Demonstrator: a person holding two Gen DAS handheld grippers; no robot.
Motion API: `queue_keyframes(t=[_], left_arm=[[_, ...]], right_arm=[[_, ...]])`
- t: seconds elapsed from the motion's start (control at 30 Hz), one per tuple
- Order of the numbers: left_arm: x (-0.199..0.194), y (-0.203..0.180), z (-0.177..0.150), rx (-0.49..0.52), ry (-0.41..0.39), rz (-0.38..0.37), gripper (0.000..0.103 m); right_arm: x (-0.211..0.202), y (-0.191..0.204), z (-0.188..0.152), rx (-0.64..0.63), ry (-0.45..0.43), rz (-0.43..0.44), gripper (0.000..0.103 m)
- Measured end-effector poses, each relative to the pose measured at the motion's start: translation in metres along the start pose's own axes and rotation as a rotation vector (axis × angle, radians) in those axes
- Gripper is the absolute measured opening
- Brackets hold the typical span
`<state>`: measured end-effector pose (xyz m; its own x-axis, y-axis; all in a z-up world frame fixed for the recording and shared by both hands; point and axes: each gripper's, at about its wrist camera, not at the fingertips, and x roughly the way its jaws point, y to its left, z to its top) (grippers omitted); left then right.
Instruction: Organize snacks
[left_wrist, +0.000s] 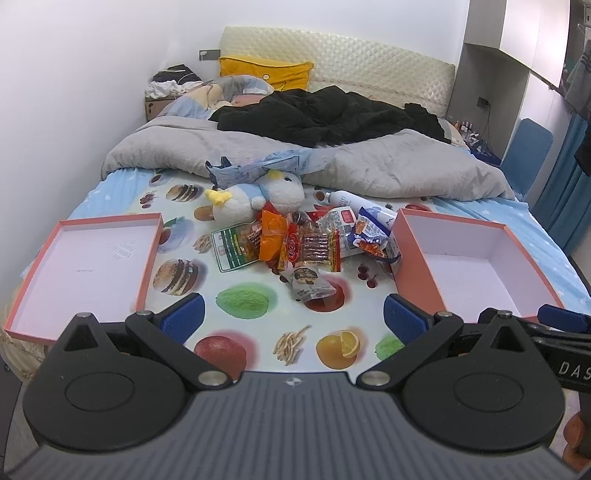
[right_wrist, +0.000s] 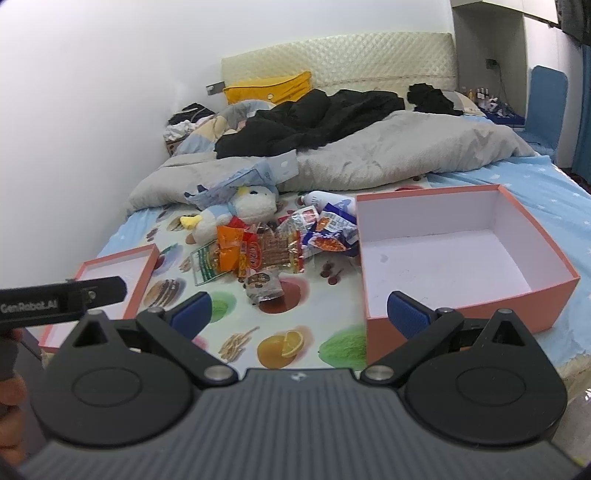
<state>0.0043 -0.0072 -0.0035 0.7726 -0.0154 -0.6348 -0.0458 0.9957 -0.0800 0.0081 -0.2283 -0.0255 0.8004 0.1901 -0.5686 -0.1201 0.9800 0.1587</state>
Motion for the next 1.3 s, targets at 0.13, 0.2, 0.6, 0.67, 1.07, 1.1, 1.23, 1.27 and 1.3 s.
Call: queue_keyframes(t=[0.13,0.2,0.6,0.67,1.07,1.1,1.23,1.27,1.3], left_arm=[[-0.001,0.000,0.001,0.004,-0.009,-0.005,0.103],[-0.001,0.001,0.002,-0.003,-0.014,-0.003,0.103],[0.005,0.001,-0.002,0.009,0.009,-0.015,0.103],[0.009,0.001,-0.002,0.008,0.016,-0.019,0.103],[0.047,0.008,0.008,0.003,0.065,-0.038,0.103],[0.050,0.010,0.009,-0.003,0.068,-0.042,0.103],[0.064,0.012,0.015,-0.020,0.074,-0.051,0.103],[0.068,0.013,0.016,-0.024,0.075,-0.056,0.103],[0.072,0.014,0.018,-0.028,0.076,-0.058,0.103]], right_arm=[[0.000,-0.002,-0.002,0.017,0.008,0.028,0.103],[0.001,-0.002,-0.002,0.025,0.013,0.028,0.103],[0.005,-0.008,-0.008,0.070,0.022,0.070,0.098],[0.007,-0.008,-0.009,0.071,0.032,0.075,0.097],[0.025,-0.014,-0.002,0.050,0.015,0.019,0.097],[0.028,-0.014,-0.003,0.041,0.018,0.022,0.097],[0.038,-0.011,0.000,-0.004,0.005,0.022,0.098],[0.040,-0.010,0.002,-0.003,0.005,0.026,0.098],[0.043,-0.009,0.003,-0.001,0.006,0.036,0.098]])
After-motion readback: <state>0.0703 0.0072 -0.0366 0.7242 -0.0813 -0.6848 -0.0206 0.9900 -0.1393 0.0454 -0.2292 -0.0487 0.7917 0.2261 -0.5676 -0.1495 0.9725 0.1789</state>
